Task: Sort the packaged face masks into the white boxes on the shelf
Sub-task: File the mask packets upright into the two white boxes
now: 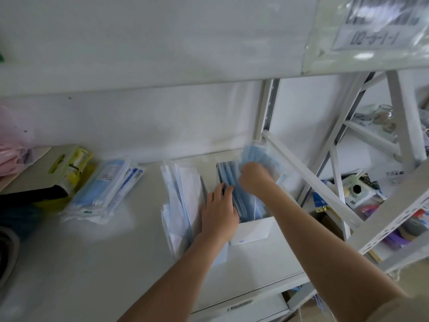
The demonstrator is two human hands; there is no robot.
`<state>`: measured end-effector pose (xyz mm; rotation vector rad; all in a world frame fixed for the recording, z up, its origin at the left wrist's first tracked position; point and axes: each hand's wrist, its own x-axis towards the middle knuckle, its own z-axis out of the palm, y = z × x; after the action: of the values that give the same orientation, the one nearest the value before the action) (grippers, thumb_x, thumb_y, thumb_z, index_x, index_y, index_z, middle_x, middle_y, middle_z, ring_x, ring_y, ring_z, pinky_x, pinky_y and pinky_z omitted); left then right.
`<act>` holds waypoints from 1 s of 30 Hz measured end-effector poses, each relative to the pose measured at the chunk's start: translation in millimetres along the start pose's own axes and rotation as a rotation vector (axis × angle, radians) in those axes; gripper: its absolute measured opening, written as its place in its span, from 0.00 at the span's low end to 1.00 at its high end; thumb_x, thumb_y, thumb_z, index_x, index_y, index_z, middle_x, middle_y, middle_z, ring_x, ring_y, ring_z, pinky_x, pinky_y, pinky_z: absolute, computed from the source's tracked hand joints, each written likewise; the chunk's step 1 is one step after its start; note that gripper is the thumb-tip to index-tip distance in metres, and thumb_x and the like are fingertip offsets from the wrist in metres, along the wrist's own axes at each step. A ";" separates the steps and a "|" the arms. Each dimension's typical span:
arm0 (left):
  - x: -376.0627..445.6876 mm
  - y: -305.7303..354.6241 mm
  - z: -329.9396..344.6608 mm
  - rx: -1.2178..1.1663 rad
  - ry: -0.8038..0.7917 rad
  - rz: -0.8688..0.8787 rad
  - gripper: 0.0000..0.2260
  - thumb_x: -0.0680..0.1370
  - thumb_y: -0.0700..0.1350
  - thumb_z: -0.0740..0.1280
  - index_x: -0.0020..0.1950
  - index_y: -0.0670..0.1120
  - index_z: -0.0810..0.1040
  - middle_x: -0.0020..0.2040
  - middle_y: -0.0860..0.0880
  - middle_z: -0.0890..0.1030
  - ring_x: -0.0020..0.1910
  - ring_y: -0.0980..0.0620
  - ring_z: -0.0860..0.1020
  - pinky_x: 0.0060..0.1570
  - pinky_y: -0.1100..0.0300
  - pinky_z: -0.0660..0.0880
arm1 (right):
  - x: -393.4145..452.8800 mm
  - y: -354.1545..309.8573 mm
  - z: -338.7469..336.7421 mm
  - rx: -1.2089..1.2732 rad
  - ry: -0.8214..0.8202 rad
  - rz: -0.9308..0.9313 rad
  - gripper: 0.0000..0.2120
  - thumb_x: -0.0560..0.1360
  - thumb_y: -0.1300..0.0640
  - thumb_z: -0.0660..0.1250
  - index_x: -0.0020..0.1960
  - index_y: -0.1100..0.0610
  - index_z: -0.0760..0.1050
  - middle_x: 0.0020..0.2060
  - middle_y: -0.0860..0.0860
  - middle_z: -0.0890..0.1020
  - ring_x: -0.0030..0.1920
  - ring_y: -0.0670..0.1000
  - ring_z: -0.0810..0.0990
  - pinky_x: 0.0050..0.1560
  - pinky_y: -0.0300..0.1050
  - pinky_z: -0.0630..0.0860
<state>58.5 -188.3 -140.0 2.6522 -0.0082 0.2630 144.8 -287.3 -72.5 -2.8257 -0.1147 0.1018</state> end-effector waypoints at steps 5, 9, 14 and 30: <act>0.4 -4.3 2.9 0.024 0.031 0.004 0.23 0.80 0.45 0.57 0.76 0.50 0.60 0.76 0.50 0.59 0.71 0.48 0.63 0.68 0.53 0.66 | -1.7 -15.4 19.4 -0.012 0.084 0.018 0.12 0.78 0.60 0.57 0.60 0.62 0.70 0.54 0.57 0.77 0.48 0.58 0.80 0.41 0.48 0.76; 2.3 -4.0 5.3 0.036 0.030 0.007 0.23 0.80 0.46 0.57 0.75 0.51 0.61 0.76 0.51 0.60 0.72 0.49 0.62 0.68 0.54 0.65 | 4.7 -10.8 15.5 -0.106 0.011 0.028 0.10 0.78 0.60 0.58 0.55 0.62 0.74 0.50 0.57 0.80 0.47 0.56 0.81 0.41 0.45 0.77; 3.6 -6.2 6.8 0.093 0.041 -0.003 0.23 0.81 0.48 0.56 0.76 0.48 0.57 0.77 0.51 0.59 0.73 0.51 0.62 0.69 0.60 0.62 | 1.9 -11.0 30.0 0.041 0.013 -0.011 0.15 0.79 0.59 0.58 0.65 0.55 0.65 0.53 0.55 0.78 0.47 0.55 0.79 0.40 0.46 0.76; 3.2 -3.5 7.0 0.045 0.055 -0.041 0.23 0.80 0.47 0.59 0.74 0.48 0.60 0.75 0.50 0.63 0.71 0.49 0.64 0.68 0.55 0.65 | -25.9 3.3 37.6 0.231 0.059 -0.076 0.09 0.79 0.59 0.57 0.52 0.63 0.73 0.50 0.58 0.79 0.52 0.59 0.78 0.49 0.49 0.74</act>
<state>63.2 -188.3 -147.1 2.6858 0.0703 0.3260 116.1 -281.4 -107.7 -2.5879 -0.1849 0.0138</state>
